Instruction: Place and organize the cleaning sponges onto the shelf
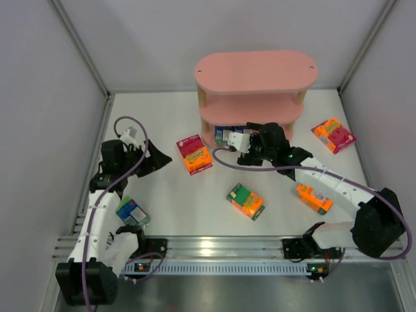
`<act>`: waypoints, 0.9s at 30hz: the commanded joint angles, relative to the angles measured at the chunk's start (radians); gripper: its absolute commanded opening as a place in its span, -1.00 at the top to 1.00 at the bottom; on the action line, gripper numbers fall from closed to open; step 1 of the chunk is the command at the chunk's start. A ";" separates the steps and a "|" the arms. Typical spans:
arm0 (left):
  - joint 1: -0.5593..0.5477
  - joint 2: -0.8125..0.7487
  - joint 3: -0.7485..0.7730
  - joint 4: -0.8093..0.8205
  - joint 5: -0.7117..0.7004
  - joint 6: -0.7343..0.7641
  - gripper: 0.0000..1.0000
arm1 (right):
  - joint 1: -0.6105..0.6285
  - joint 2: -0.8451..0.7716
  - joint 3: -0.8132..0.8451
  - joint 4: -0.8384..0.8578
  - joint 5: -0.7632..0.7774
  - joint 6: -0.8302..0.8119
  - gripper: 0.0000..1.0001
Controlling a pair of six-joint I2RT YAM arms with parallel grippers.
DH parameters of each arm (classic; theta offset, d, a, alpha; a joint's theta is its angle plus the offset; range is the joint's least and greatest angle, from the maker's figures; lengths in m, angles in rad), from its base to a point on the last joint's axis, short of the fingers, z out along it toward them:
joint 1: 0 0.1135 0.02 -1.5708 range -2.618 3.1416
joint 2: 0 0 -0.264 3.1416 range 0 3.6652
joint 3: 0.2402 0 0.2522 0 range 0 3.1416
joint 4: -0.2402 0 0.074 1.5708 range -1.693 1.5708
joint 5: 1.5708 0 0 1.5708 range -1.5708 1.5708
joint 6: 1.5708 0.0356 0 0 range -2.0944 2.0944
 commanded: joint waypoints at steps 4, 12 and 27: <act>-0.002 -0.038 0.068 -0.160 -0.309 -0.026 -0.74 | 0.016 -0.123 0.029 -0.138 -0.101 0.170 -0.99; 0.000 -0.072 0.173 -0.388 -0.557 -0.156 -0.78 | 0.016 -0.232 0.019 -0.221 -0.294 0.293 -0.99; 0.000 0.037 0.180 -0.849 -0.811 -0.502 -0.82 | 0.010 -0.265 -0.031 -0.227 -0.437 0.330 -0.99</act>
